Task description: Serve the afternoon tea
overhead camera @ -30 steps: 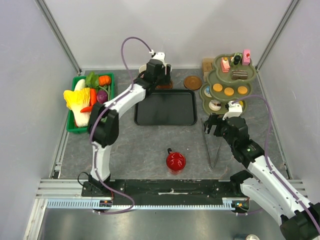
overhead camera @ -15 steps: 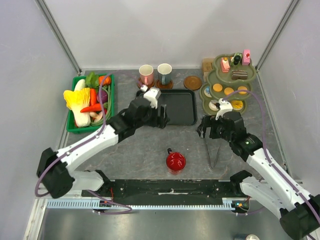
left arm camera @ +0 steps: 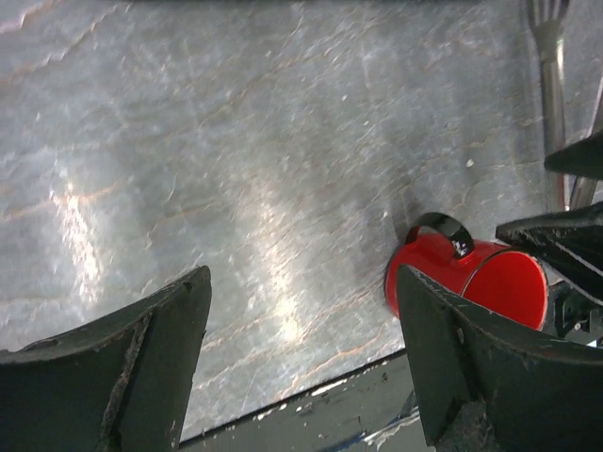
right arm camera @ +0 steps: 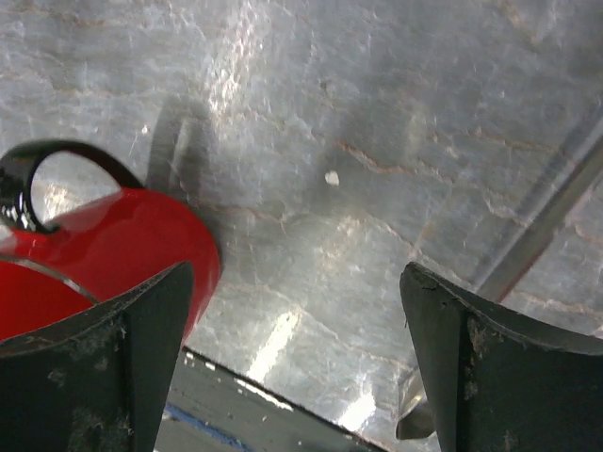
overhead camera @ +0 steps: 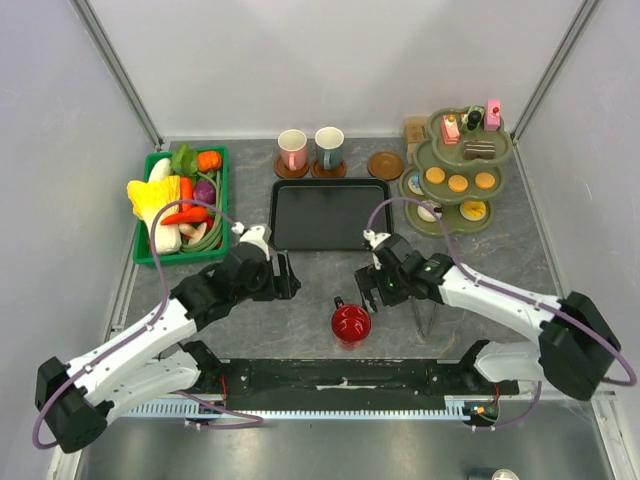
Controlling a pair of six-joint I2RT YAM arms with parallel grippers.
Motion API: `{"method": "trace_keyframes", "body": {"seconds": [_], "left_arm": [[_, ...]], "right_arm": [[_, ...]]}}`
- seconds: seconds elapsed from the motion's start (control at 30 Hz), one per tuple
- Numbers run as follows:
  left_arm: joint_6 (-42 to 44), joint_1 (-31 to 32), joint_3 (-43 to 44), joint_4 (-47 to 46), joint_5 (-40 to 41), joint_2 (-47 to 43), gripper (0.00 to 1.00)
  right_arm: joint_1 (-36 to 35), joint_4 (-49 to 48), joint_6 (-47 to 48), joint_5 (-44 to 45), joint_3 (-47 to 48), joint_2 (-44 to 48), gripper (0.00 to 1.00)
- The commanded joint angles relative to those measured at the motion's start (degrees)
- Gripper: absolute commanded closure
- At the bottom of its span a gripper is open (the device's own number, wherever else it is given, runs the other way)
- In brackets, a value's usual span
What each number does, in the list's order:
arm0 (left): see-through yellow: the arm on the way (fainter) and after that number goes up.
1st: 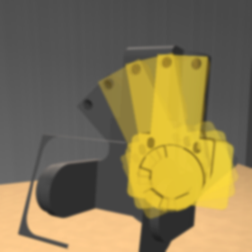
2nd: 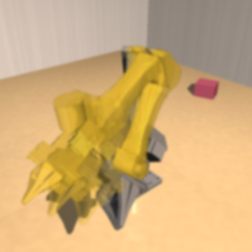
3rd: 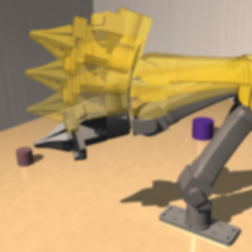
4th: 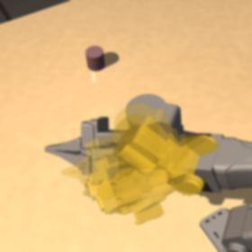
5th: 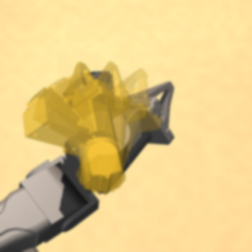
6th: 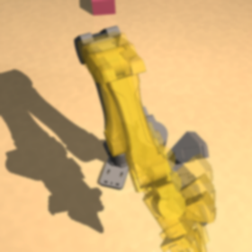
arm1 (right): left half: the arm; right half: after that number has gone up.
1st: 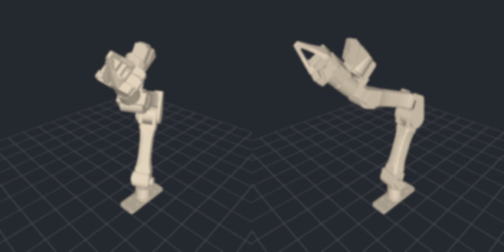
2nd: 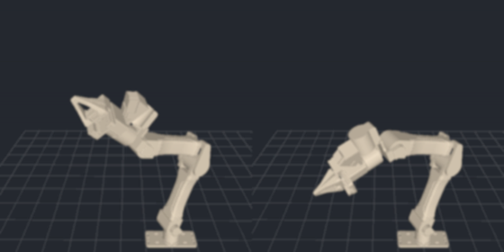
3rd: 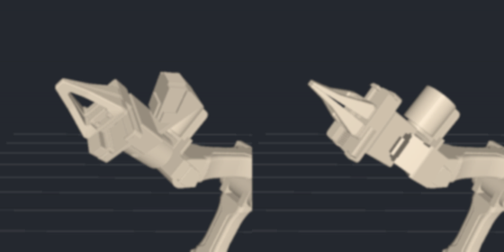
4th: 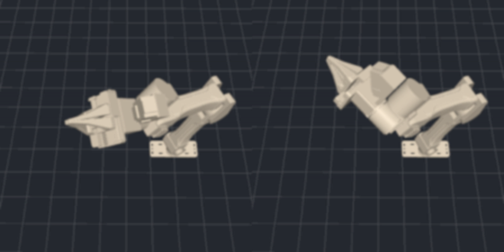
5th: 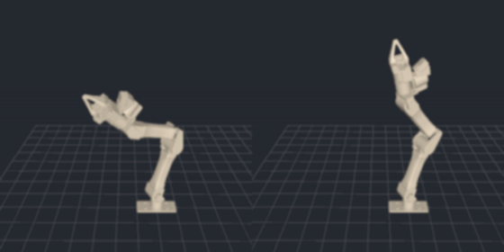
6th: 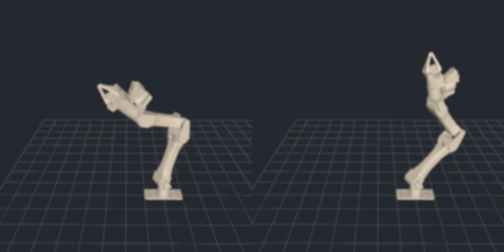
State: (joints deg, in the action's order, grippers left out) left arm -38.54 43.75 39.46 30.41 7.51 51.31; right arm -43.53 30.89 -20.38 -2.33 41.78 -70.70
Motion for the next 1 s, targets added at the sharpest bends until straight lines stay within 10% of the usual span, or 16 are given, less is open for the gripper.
{"method": "trace_keyframes", "body": {"seconds": [0.0,0.73,0.97], "left_arm": [[-7.0,0.2,-4.0,5.0,2.2,-5.7,0.15],[-10.1,0.3,-9.0,6.8,-1.8,-11.8,0.15],[1.3,4.0,-14.7,-23.6,-22.8,-10.4,0.16]], "right_arm": [[-3.0,-4.0,1.5,5.0,5.2,-6.0,0.02],[-9.4,-11.4,11.0,-8.3,18.0,-24.3,0.02],[-5.6,-7.9,5.4,7.6,19.0,-13.1,0.02]]}}
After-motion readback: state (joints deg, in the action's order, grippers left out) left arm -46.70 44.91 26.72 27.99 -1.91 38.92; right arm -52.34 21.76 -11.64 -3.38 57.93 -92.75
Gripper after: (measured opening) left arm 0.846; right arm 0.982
